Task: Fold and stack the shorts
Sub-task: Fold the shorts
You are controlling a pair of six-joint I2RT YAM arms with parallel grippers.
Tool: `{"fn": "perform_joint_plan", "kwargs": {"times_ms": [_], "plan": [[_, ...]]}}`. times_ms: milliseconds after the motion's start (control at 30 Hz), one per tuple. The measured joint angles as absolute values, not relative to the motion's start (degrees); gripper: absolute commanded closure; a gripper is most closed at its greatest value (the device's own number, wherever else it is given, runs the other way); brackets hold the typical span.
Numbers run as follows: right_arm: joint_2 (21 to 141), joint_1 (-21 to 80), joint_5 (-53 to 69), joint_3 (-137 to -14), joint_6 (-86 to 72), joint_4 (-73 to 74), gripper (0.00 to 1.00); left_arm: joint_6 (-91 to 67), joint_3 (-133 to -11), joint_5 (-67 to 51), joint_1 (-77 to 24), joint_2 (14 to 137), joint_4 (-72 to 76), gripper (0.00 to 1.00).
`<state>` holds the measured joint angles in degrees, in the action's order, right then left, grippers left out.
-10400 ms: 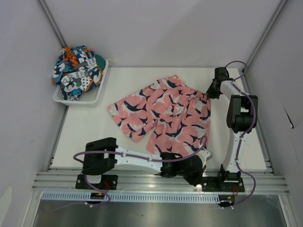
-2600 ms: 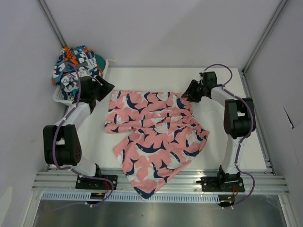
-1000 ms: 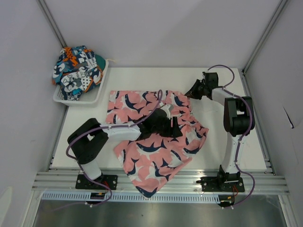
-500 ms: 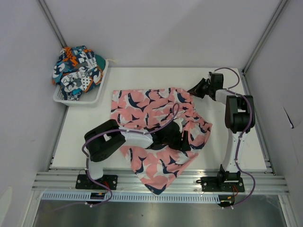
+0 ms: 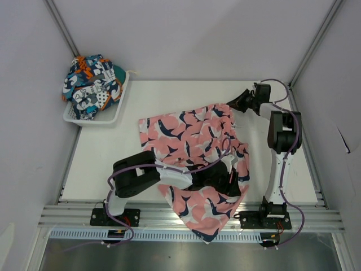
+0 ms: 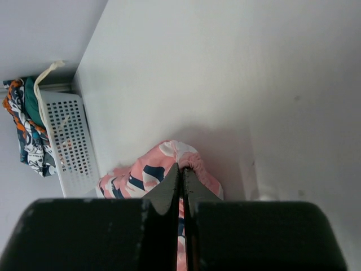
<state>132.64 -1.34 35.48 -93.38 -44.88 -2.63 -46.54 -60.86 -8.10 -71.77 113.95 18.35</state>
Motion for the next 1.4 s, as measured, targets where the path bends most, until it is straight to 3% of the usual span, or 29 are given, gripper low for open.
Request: {"fn": "perform_joint_plan", "kwargs": {"times_ms": [400,533,833,1033,1400], "plan": [[136.4,-3.1,38.0,-98.7,-45.1,-0.8,1.00,-46.2,-58.7,-10.6,-68.1,110.8,15.7,0.34],[136.4,-3.1,38.5,-99.8,-43.3,-1.2,1.00,-44.8,-54.0,-14.4,-54.3,102.4,10.7,0.32],[136.9,-3.1,39.6,-99.8,-37.8,-1.7,1.00,-38.4,-55.4,-14.5,-22.7,84.1,2.3,0.30],[137.8,-3.5,41.2,-98.3,-37.3,-4.0,1.00,-36.2,-58.4,-10.4,-11.3,87.7,-1.3,0.31],[137.8,-3.9,41.3,-95.9,-35.4,-5.7,1.00,-32.9,-68.3,-3.0,-8.3,99.4,-7.4,0.32]]}}
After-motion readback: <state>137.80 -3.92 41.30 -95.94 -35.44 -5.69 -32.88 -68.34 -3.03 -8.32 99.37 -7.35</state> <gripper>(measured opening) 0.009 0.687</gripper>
